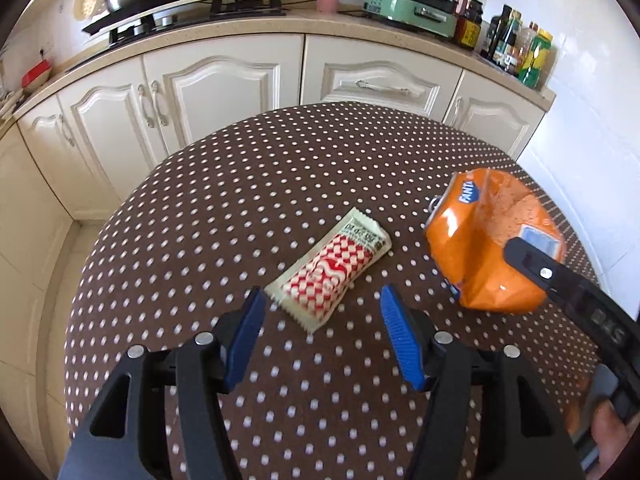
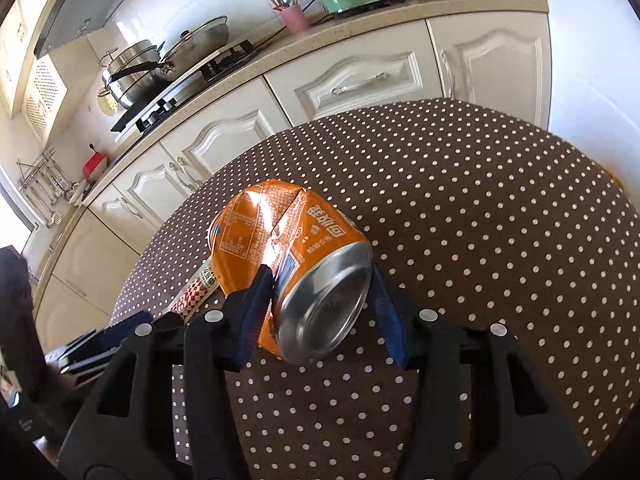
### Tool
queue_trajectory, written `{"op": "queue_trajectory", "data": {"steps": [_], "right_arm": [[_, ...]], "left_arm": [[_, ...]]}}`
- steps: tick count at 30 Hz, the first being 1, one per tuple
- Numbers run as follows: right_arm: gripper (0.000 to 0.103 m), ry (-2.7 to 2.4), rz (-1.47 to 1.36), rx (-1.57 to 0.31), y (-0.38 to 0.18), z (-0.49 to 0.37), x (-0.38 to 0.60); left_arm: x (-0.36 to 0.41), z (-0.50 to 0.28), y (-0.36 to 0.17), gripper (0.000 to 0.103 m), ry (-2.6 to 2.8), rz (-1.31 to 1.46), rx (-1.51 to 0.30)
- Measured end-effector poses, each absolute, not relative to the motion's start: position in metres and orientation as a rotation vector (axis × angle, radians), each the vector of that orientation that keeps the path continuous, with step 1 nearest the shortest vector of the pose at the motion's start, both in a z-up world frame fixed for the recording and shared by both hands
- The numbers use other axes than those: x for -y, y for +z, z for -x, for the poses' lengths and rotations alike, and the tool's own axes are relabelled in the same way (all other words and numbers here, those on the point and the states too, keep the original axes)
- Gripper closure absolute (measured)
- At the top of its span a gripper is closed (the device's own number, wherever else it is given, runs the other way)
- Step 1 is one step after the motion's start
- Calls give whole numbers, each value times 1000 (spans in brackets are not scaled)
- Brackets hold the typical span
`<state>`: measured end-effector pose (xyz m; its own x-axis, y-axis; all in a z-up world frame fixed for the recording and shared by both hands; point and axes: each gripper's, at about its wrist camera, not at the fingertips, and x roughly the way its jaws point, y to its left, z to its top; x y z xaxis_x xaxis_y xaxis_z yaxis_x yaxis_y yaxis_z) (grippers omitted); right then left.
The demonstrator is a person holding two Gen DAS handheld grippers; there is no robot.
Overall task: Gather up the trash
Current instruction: 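Grasp the red-white wrapper with the left gripper while the right grasps the orange chip can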
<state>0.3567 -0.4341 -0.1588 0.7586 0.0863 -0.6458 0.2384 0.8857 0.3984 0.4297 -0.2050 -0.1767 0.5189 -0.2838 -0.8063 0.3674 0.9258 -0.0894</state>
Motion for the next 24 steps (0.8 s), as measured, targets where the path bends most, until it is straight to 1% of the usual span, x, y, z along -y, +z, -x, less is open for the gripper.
{"op": "queue_trajectory", "data": {"steps": [3, 6, 7, 8, 9, 10, 12, 13, 15, 24], "right_arm": [[53, -83, -490, -710, -160, -355, 436], [53, -80, -490, -708, -160, -354, 436], [53, -75, -490, -707, -160, -354, 435], [53, -74, -489, -707, -160, -353, 434], [53, -74, -486, -705, -159, -352, 432], [54, -74, -483, -703, -157, -352, 430], [54, -74, -475, -701, -156, -351, 427], [54, -75, -470, -700, -155, -351, 426], [54, -71, -456, -692, -152, -349, 421], [55, -36, -403, -644, -132, -332, 385]], "left_arm": [[215, -439, -185, 44, -386, -139, -951], [222, -440, -189, 44, -364, -200, -916], [224, -439, -189, 51, -364, -209, -909], [224, -439, -189, 60, -371, -211, -906], [224, -437, -187, 72, -383, -206, -902], [223, -437, -187, 79, -381, -200, -900], [219, -436, -186, 83, -380, -180, -901], [216, -435, -184, 92, -385, -161, -899], [206, -430, -179, 95, -405, -108, -901], [145, -398, -163, 97, -390, 82, -873]]}}
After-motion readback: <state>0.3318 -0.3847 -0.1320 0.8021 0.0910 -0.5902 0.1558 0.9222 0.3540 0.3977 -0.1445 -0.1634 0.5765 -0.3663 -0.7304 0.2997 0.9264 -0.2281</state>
